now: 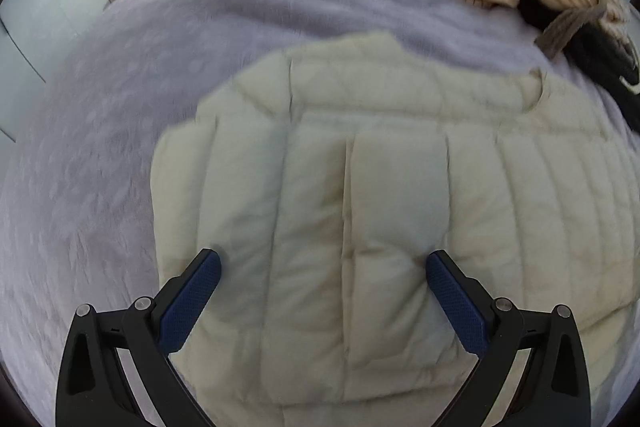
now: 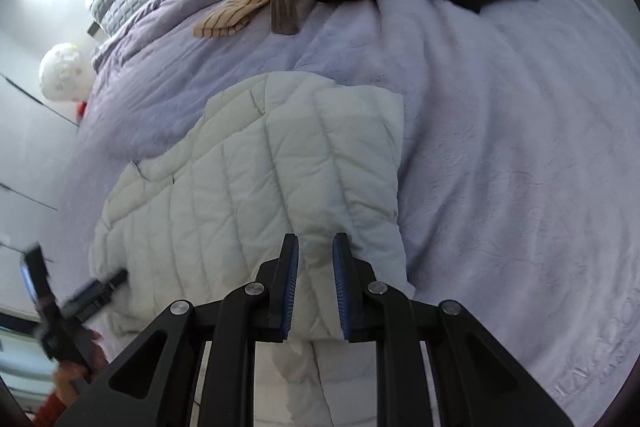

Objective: Fold large clothes

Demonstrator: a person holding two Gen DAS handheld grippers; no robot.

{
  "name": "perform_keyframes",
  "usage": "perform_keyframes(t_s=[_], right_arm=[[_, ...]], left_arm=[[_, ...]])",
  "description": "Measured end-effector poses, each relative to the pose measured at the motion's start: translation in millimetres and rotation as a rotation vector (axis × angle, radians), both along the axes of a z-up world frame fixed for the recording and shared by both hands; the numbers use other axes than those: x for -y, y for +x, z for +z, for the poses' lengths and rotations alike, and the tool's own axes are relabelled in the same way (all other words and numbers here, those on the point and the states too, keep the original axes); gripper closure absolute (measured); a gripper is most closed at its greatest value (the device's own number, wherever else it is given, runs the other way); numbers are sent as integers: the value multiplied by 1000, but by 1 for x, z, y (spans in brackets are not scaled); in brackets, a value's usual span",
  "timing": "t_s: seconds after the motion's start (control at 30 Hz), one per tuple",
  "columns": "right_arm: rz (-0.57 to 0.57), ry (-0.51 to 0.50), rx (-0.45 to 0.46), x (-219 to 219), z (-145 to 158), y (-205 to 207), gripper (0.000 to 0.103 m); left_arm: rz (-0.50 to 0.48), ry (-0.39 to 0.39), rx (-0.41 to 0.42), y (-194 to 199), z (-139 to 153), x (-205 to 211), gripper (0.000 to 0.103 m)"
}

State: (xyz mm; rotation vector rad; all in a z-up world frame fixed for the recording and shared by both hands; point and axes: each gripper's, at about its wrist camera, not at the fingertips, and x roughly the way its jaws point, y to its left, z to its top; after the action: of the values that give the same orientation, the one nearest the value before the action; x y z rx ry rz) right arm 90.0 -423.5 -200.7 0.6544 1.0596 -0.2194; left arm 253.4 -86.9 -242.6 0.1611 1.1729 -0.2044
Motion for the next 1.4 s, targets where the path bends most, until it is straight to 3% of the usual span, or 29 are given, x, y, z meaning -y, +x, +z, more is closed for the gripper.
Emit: perform_keyframes(t_s=[0.1, 0.3, 0.5, 0.67, 0.77, 0.8, 0.87, 0.97, 1.13, 1.3, 1.4], right_arm=[[46, 26, -20, -6, -17, 12, 84], [109, -22, -53, -15, -40, 26, 84], [122, -19, -42, -10, -40, 24, 84], [107, -3, -39, -10, -42, 22, 84], [108, -4, -38, -10, -42, 21, 84], [107, -2, -38, -10, -42, 21, 84], [105, -1, -39, -10, -42, 21, 84], [110, -11, -43, -12, -42, 21, 84], [135, -43, -52, -21, -33, 22, 83], [73, -142, 72, -4, 8, 20, 84], [66, -64, 44, 14, -6, 36, 83]], left_arm=[[9, 20, -15, -10, -8, -6, 0], [9, 31, -20, -26, -6, -10, 0], [17, -86, 33, -19, 32, -34, 0], [-58, -335, -197, 4, 19, -38, 0], [-109, -364, -241, -2, 11, -22, 2], [-110, -368, -254, -5, 8, -18, 7], [-116, -375, -277, -7, 4, -10, 44], [-96, -348, -279, -6, 1, -8, 83], [-47, -360, -269, -13, -5, -26, 83], [-79, -306, -231, -17, -1, -19, 83], [-92, -259, -209, -18, 2, -19, 83]])
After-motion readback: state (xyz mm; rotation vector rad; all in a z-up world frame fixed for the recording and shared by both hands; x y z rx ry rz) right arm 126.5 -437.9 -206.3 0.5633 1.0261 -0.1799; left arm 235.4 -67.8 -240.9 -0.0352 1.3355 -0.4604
